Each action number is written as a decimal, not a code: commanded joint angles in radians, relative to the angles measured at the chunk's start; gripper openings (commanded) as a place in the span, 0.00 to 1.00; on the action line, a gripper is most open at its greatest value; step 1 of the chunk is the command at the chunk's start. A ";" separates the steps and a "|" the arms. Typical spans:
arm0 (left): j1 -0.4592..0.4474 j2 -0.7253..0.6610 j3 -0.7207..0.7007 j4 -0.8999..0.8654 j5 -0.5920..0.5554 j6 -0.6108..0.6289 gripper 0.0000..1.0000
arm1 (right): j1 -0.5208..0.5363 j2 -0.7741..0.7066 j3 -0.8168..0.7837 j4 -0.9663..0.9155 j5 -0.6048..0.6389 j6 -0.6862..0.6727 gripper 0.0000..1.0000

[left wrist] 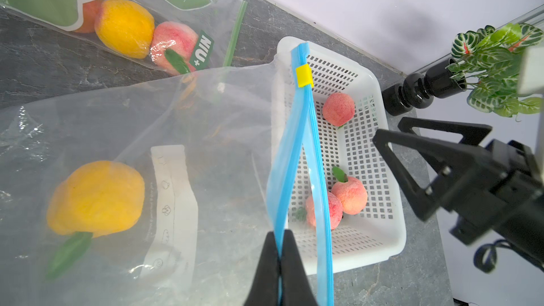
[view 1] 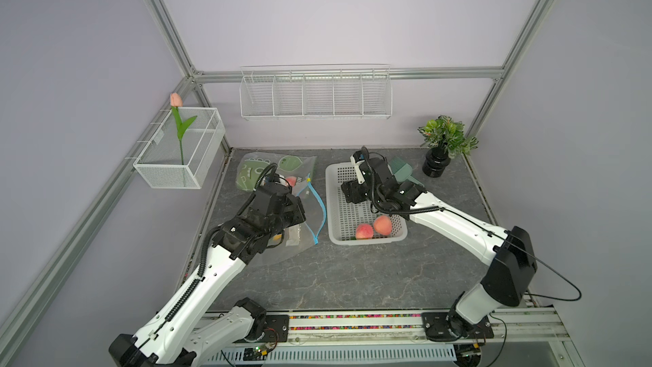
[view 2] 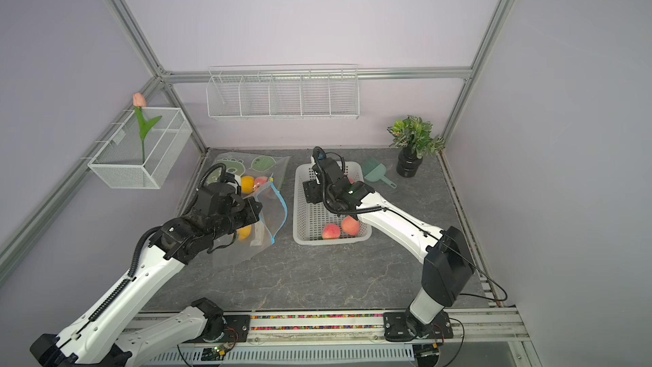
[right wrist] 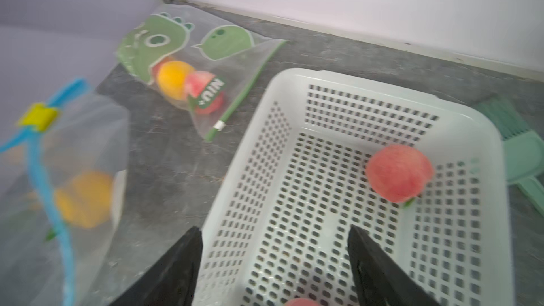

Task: Place the peach in a zip-top bag and seal the zipper
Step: Place the peach in the zipper food storage bag, then pick up the peach from the basket.

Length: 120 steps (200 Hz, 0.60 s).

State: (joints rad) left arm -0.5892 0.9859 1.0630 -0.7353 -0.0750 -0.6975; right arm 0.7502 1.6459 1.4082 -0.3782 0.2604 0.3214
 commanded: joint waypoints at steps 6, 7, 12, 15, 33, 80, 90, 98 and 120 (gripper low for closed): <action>-0.001 -0.014 0.022 -0.015 -0.019 0.009 0.00 | -0.059 0.073 0.020 -0.097 0.083 0.043 0.80; -0.001 -0.014 0.022 -0.015 -0.020 0.008 0.00 | -0.062 0.076 0.021 -0.098 0.083 0.043 0.80; -0.001 -0.013 0.022 -0.016 -0.019 0.008 0.00 | -0.072 0.090 0.027 -0.104 0.082 0.042 0.80; -0.001 -0.013 0.022 -0.015 -0.020 0.007 0.00 | -0.077 0.097 0.031 -0.106 0.084 0.042 0.80; -0.002 -0.013 0.022 -0.016 -0.020 0.006 0.00 | -0.107 0.146 0.058 -0.124 0.094 0.044 0.80; -0.002 -0.013 0.022 -0.018 -0.021 0.008 0.00 | -0.162 0.280 0.152 -0.166 0.109 0.053 0.81; -0.002 -0.013 0.022 -0.019 -0.022 0.007 0.00 | -0.173 0.313 0.183 -0.182 0.108 0.050 0.81; -0.001 -0.013 0.022 -0.018 -0.023 0.007 0.00 | -0.178 0.340 0.207 -0.193 0.107 0.045 0.81; -0.001 -0.014 0.022 -0.021 -0.023 0.007 0.00 | -0.189 0.405 0.266 -0.215 0.120 0.033 0.81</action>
State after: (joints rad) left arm -0.5892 0.9844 1.0630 -0.7361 -0.0814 -0.6952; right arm 0.5732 1.9984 1.6180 -0.5362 0.3523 0.3435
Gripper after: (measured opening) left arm 0.046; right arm 0.809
